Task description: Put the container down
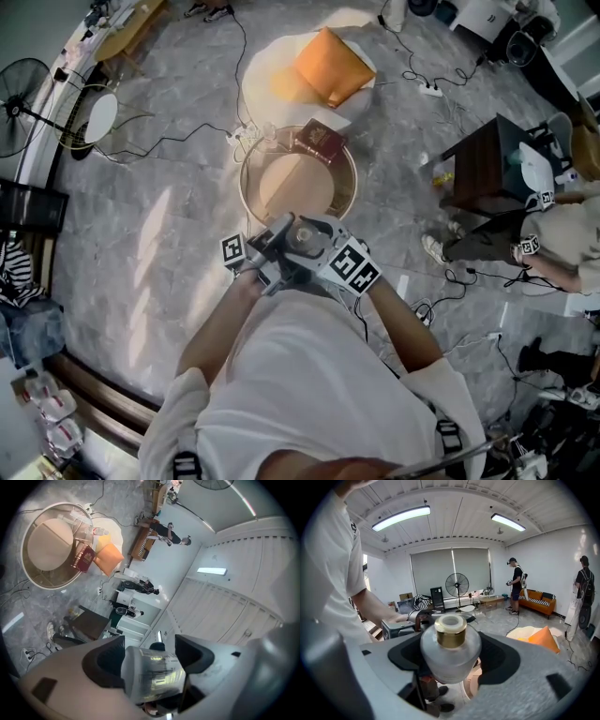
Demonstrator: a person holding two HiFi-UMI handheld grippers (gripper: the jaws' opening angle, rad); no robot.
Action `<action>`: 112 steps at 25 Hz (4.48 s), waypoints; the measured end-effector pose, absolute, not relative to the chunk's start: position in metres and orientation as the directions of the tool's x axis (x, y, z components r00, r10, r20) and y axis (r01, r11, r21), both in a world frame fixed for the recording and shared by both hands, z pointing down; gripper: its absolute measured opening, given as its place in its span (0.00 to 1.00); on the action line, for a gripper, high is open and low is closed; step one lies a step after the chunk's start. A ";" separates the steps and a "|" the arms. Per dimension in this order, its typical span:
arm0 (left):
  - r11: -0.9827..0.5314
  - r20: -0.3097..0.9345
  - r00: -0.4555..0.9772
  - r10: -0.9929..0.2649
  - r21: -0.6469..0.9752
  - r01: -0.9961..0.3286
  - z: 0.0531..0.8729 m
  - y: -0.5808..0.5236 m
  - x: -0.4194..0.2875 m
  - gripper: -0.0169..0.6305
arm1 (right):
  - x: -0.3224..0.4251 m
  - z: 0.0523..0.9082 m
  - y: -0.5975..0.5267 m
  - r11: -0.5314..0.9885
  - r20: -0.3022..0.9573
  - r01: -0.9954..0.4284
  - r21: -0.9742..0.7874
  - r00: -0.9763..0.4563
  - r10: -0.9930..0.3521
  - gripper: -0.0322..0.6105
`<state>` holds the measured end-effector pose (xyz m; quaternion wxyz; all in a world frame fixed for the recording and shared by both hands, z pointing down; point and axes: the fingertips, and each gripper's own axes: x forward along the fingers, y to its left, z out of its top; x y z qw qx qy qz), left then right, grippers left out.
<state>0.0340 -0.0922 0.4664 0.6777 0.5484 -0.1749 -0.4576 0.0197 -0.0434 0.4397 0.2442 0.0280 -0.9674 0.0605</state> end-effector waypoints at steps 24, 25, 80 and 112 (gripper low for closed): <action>0.146 -0.214 0.659 -0.721 0.882 0.447 0.534 -0.208 -0.048 0.51 | -0.073 0.504 -0.165 0.942 0.532 -0.280 -0.185 -0.835 -0.144 0.57; 0.157 -0.211 0.671 -0.711 0.882 0.445 0.537 -0.213 -0.051 0.51 | -0.076 0.507 -0.171 0.936 0.534 -0.296 -0.189 -0.831 -0.155 0.57; 0.422 0.099 0.663 -0.742 0.837 0.348 0.880 -0.348 -0.007 0.51 | -0.007 0.834 -0.352 0.828 0.614 -0.373 -0.418 -0.788 -0.045 0.57; 0.477 0.213 0.656 -0.724 0.842 0.253 1.049 -0.328 -0.002 0.51 | 0.021 1.093 -0.391 0.807 0.730 -0.510 -0.298 -0.667 -0.152 0.57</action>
